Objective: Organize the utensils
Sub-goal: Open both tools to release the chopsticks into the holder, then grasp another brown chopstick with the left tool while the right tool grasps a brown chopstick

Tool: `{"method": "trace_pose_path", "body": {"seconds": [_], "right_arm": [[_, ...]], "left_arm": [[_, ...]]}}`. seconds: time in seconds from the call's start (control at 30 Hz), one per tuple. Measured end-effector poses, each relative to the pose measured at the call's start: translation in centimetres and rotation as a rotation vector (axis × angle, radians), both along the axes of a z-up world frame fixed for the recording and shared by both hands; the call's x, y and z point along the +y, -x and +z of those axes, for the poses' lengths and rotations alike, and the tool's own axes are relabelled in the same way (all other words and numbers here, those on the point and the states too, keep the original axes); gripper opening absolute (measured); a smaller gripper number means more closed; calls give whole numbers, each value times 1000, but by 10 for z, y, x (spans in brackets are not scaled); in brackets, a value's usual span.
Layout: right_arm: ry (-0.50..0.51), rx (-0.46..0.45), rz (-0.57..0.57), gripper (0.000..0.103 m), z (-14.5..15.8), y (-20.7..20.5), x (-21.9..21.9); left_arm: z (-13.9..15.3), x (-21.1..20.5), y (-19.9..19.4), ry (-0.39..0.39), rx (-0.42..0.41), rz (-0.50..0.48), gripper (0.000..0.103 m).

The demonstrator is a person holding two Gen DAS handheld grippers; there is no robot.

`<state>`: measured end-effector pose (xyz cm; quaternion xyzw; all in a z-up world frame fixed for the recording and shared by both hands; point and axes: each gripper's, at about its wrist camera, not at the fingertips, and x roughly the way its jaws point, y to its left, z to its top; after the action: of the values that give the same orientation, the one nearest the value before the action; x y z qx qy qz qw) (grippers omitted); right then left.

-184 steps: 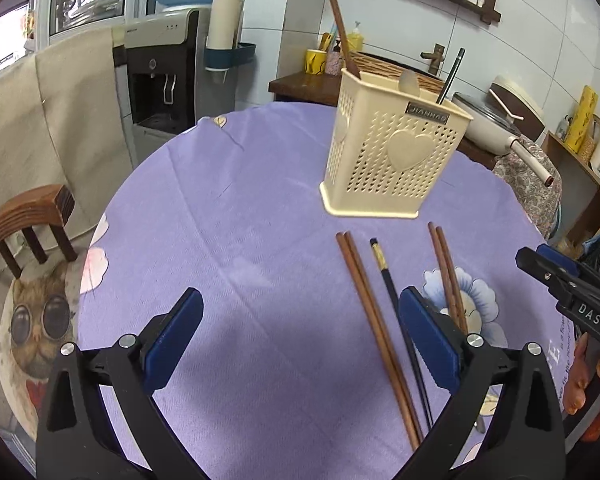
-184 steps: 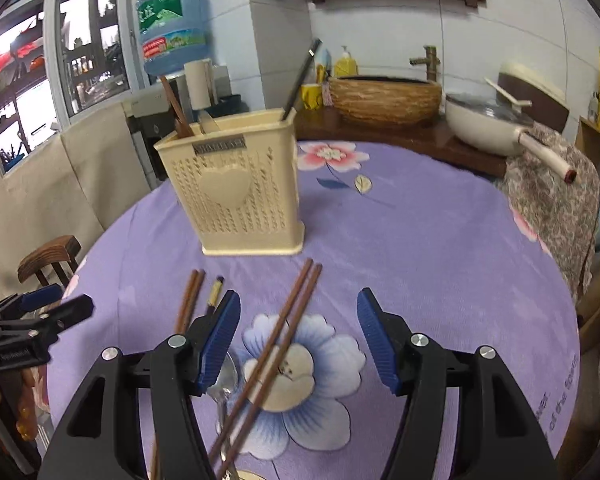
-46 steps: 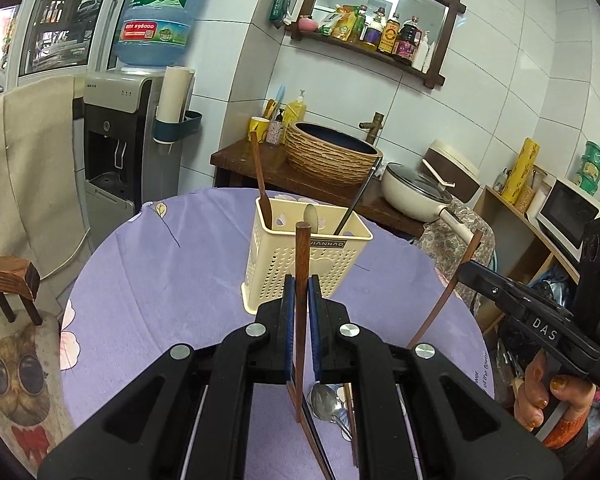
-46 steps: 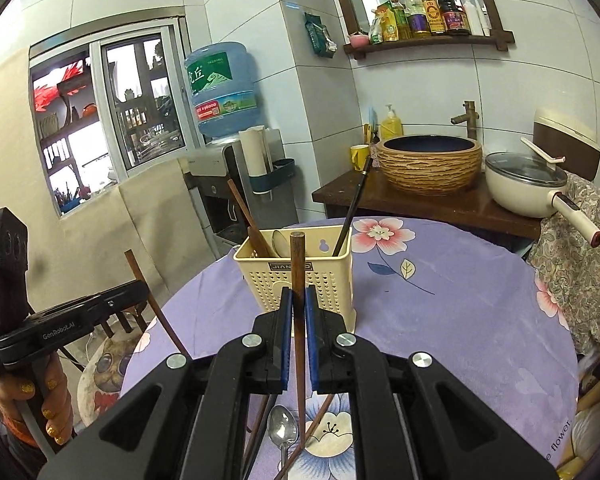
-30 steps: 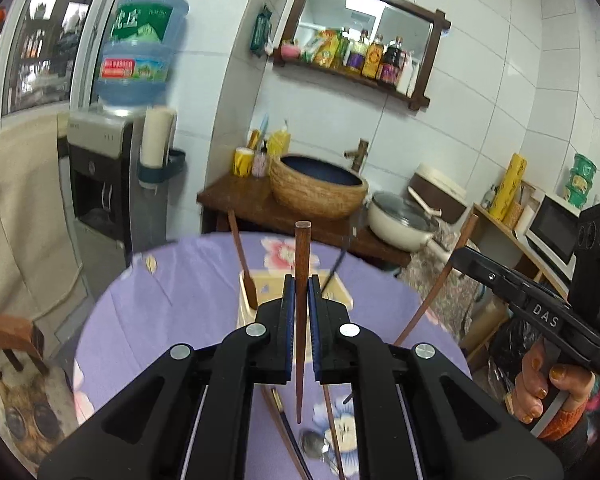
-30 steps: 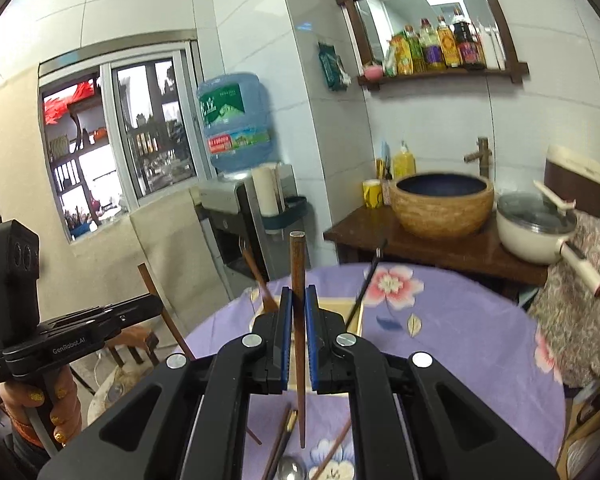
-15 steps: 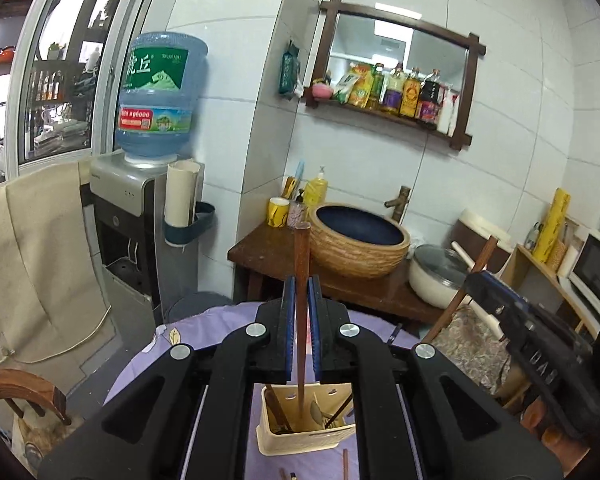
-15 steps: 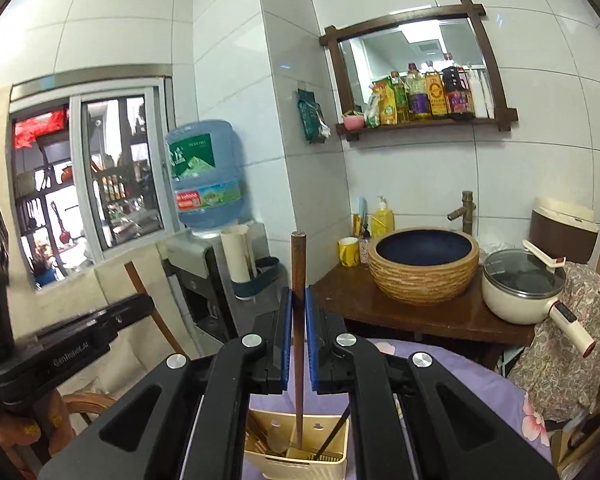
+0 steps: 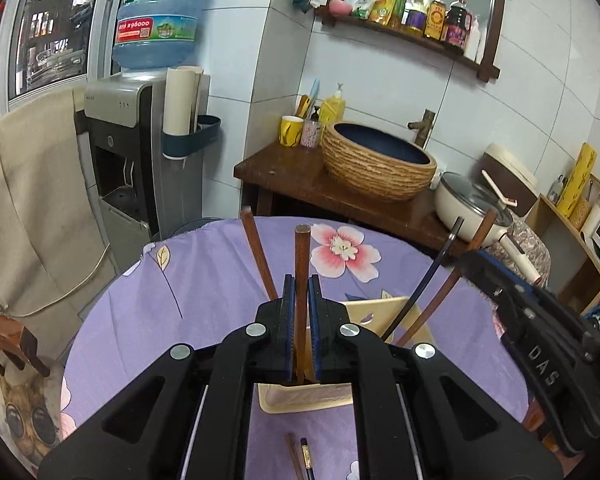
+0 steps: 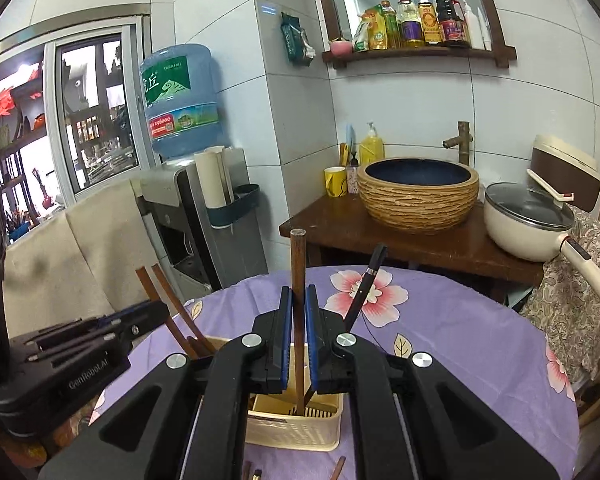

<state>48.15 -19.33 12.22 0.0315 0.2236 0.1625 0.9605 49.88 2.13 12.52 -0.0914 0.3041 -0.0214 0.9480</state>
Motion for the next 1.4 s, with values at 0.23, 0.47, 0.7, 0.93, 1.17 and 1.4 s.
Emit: {"method": "trace_pose_path", "body": {"seconds": [0.23,0.47,0.7,0.93,1.17,1.4], "right_arm": [[-12,5,8,7,0,-1,-2],[-43,-36,21,33,1,10,-10],[-52,-20,22,44,-8,39,-21],[46,90,23,47,-55,67,-19],[90,289,-10,47,-136,76,-19],[85,417,-40,46,-177,70,-22]], "left_arm": [[-13,-4,-4,0,13,-5,7],[-10,-2,12,20,-18,-26,9],[-16,7,58,76,-74,-39,68],[-60,14,99,32,-8,-7,79],[-130,8,118,-28,161,0,79],[-162,14,124,-11,236,15,79]]}}
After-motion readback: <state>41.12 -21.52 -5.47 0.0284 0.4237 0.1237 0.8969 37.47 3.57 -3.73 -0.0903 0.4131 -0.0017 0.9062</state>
